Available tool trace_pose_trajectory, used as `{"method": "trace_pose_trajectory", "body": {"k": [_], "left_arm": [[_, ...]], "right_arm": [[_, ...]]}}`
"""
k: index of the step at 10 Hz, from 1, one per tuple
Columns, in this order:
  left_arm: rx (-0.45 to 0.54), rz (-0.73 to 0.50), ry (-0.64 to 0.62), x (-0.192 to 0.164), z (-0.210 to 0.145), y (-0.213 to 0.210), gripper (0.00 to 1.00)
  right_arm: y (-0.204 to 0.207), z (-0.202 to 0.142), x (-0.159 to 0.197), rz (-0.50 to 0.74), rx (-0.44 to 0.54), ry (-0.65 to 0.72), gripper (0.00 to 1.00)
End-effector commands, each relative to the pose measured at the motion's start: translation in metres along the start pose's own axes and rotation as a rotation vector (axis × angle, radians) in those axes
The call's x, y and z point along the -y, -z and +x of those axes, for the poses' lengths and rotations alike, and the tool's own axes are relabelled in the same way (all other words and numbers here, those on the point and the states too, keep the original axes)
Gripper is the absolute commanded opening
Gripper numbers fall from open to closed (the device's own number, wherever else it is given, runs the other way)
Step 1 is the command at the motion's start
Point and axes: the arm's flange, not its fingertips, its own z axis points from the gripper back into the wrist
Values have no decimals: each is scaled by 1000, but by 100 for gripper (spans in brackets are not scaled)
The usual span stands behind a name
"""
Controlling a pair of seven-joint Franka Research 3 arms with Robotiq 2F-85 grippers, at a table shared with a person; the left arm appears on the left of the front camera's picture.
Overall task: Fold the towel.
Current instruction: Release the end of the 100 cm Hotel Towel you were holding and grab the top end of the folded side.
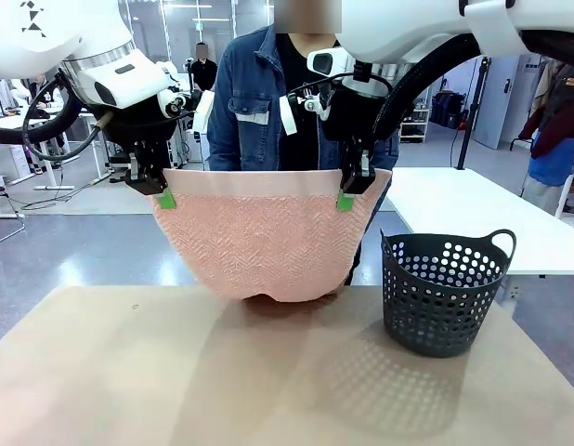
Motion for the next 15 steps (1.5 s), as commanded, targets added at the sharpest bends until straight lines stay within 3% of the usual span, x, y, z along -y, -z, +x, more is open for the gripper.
{"method": "trace_pose_trajectory", "body": {"k": [1, 15], "left_arm": [[1, 3, 0, 0, 0, -1, 0], [1, 3, 0, 0, 0, -1, 0]], "right_arm": [[-1, 0, 1, -3, 0, 0, 0], [-1, 0, 1, -3, 0, 0, 0]]}}
